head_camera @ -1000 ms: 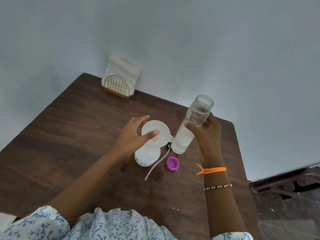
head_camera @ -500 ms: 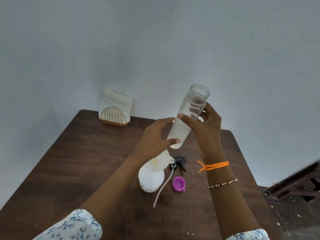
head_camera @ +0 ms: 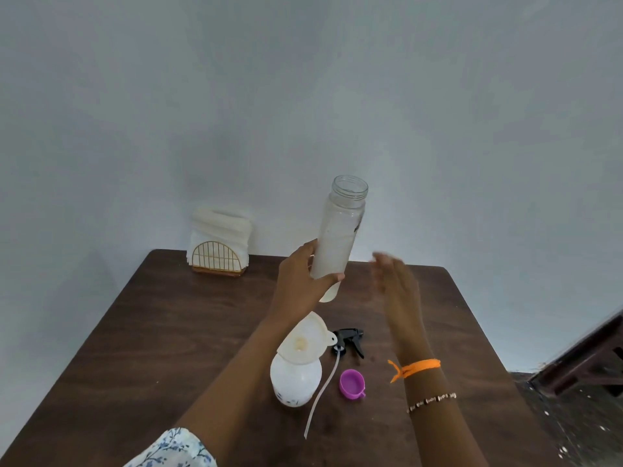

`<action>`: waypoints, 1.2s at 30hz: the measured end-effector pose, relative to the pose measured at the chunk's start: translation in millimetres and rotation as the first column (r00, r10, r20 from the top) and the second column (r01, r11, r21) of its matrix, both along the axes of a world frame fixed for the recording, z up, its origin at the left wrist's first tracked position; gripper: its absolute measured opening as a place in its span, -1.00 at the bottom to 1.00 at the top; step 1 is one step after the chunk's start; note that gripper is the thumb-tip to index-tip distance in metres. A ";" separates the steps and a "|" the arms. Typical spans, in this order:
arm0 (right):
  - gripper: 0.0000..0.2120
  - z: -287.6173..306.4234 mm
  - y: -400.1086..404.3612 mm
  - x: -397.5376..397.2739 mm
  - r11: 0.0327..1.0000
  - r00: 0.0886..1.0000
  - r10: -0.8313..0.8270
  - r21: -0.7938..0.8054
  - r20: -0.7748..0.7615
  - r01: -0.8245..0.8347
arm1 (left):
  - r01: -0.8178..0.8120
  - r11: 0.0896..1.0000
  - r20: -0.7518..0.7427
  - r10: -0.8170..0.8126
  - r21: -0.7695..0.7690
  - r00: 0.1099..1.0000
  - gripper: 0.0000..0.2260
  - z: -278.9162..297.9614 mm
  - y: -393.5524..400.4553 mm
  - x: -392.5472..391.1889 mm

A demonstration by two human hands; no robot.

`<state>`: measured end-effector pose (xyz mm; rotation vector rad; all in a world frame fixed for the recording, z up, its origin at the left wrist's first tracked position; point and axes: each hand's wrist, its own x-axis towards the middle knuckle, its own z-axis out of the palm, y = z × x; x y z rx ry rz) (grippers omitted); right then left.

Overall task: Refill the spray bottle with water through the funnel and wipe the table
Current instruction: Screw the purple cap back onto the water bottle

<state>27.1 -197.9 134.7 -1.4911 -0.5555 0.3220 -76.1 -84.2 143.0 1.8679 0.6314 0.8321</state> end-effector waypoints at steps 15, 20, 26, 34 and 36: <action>-0.43 -176.7 -38.0 -15.9 0.428 0.897 0.400 -0.904 0.188 -0.002 | -0.062 0.998 -0.013 0.062 0.017 0.998 -0.48 2.7 8.2 -2.0; -0.57 -176.7 -33.3 -16.6 0.464 0.900 0.354 -0.883 0.256 0.069 | -0.075 0.997 0.002 0.075 0.009 0.997 -0.48 1.4 8.1 -2.3; -0.66 -157.9 -30.5 -12.7 0.681 0.932 0.195 -0.726 0.304 0.094 | -0.110 0.994 -0.010 0.110 0.016 0.994 -0.45 -0.5 11.1 -4.6; -0.47 -33.6 -10.1 1.4 0.933 0.916 0.032 -0.340 0.400 0.116 | -0.139 0.989 0.008 0.139 0.045 0.990 -0.45 7.9 13.7 -4.8; -0.47 3.8 -5.0 0.6 0.970 0.934 0.031 -0.235 0.355 0.057 | -0.145 0.988 0.020 0.144 0.052 0.989 -0.43 11.0 14.7 -3.6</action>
